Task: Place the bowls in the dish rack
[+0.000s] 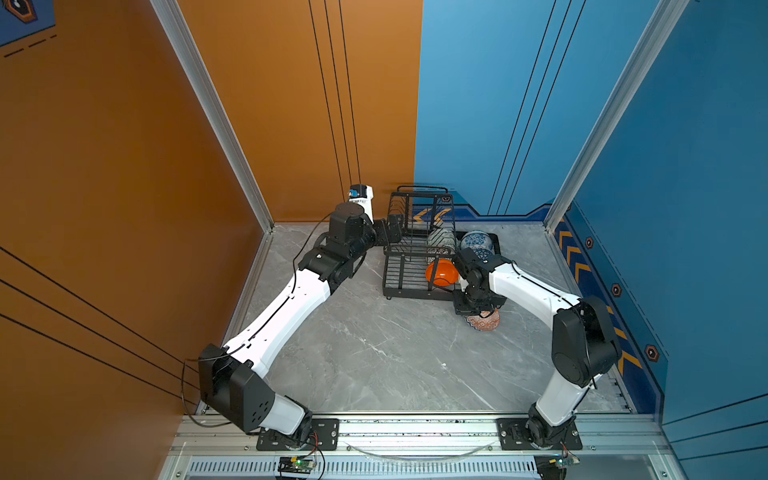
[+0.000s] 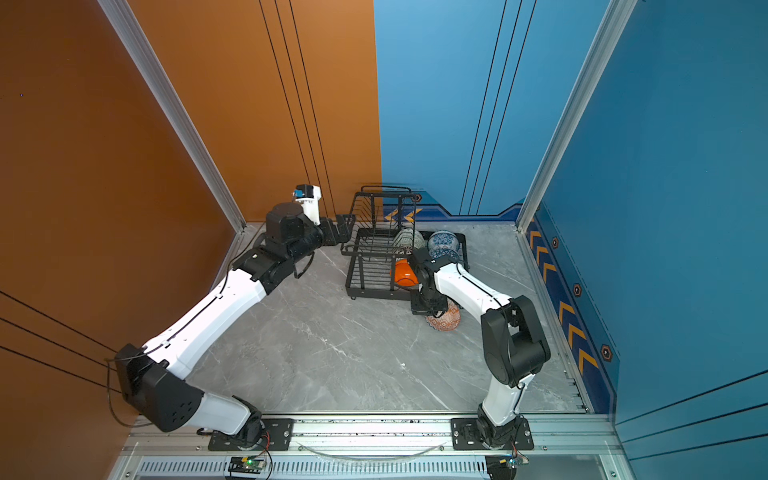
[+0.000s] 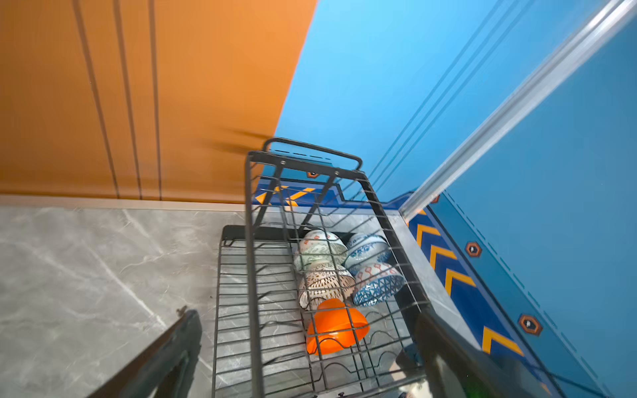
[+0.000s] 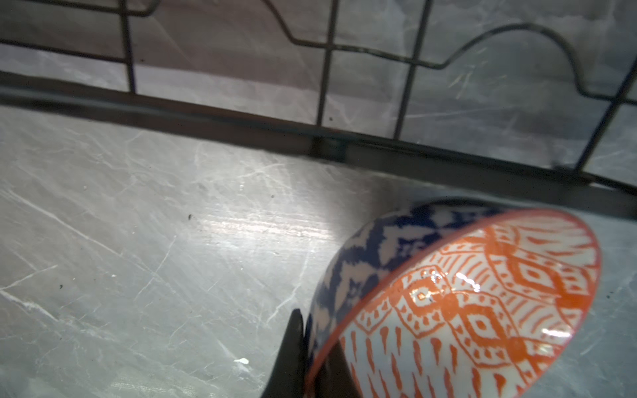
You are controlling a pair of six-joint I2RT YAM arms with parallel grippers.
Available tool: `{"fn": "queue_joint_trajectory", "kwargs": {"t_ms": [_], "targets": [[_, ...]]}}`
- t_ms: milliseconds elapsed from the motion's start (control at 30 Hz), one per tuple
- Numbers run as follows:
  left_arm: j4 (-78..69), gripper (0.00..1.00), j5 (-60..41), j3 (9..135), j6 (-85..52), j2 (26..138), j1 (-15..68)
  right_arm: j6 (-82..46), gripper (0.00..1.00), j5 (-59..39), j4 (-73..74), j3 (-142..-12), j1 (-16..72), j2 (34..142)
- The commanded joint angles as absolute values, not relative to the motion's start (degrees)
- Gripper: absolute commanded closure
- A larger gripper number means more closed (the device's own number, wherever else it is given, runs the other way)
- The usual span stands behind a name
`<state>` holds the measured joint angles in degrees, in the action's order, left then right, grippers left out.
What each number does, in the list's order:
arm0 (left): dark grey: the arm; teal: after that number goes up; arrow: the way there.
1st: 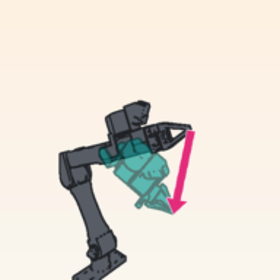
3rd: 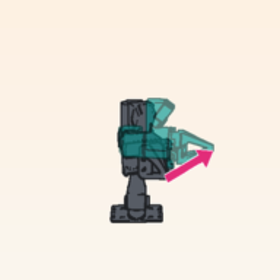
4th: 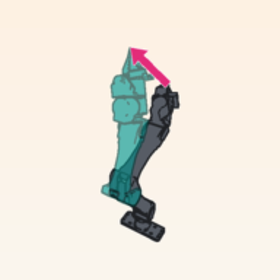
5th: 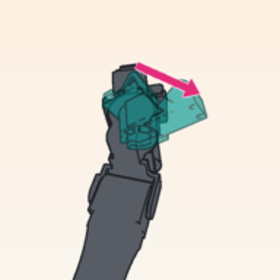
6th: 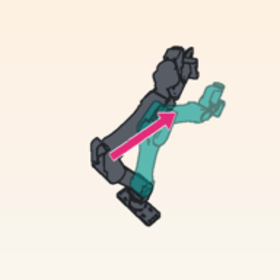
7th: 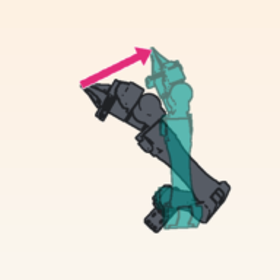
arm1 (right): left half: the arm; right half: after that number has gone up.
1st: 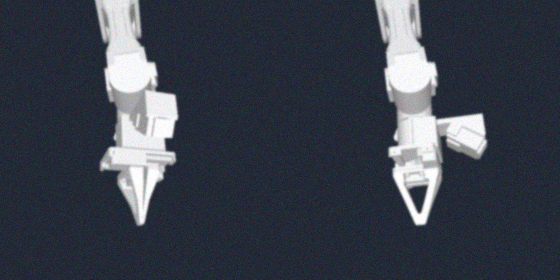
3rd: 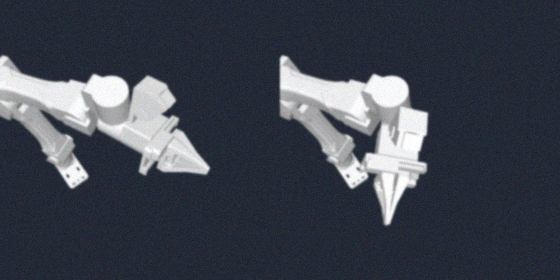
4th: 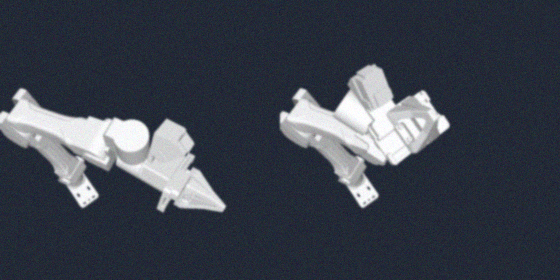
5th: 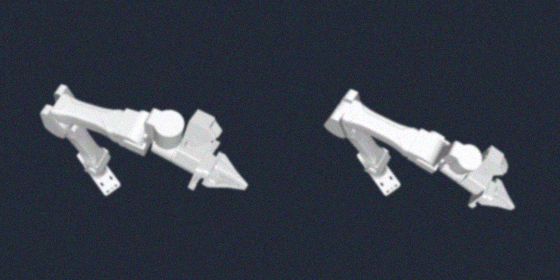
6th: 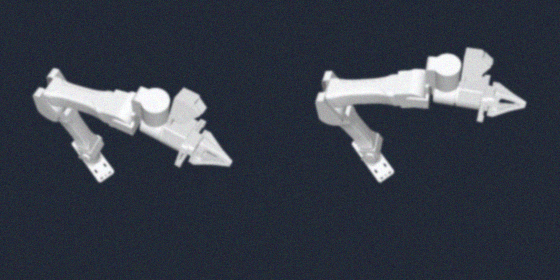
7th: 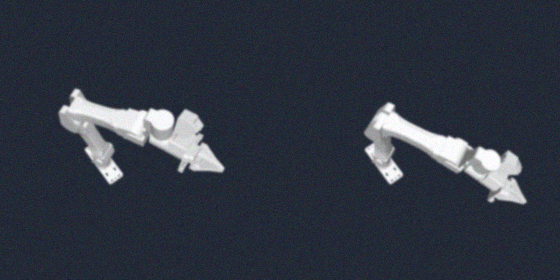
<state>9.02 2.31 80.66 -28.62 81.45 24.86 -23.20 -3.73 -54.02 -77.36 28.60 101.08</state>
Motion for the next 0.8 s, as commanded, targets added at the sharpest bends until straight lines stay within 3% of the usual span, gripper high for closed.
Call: {"fn": "queue_joint_trajectory", "kwargs": {"t_ms": [0,267,500,767], "targets": [[13.16,0.02,5.36,78.50,-35.89,76.97,22.60,-20.48,1.00,-0.73,-54.07,-79.85,31.78,100.48],[16.79,0.02,2.02,66.73,-50.08,68.32,13.26,-21.74,1.00,0.20,-54.57,-85.81,44.54,104.62],[16.70,0.02,-3.65,51.23,-61.51,59.85,3.73,-21.04,1.00,4.44,-56.52,-99.26,53.63,116.05],[20.72,0.02,-10.12,41.57,-64.56,50.38,-6.17,-19.44,1.00,5.40,-63.28,-119.15,59.33,131.62]]}}
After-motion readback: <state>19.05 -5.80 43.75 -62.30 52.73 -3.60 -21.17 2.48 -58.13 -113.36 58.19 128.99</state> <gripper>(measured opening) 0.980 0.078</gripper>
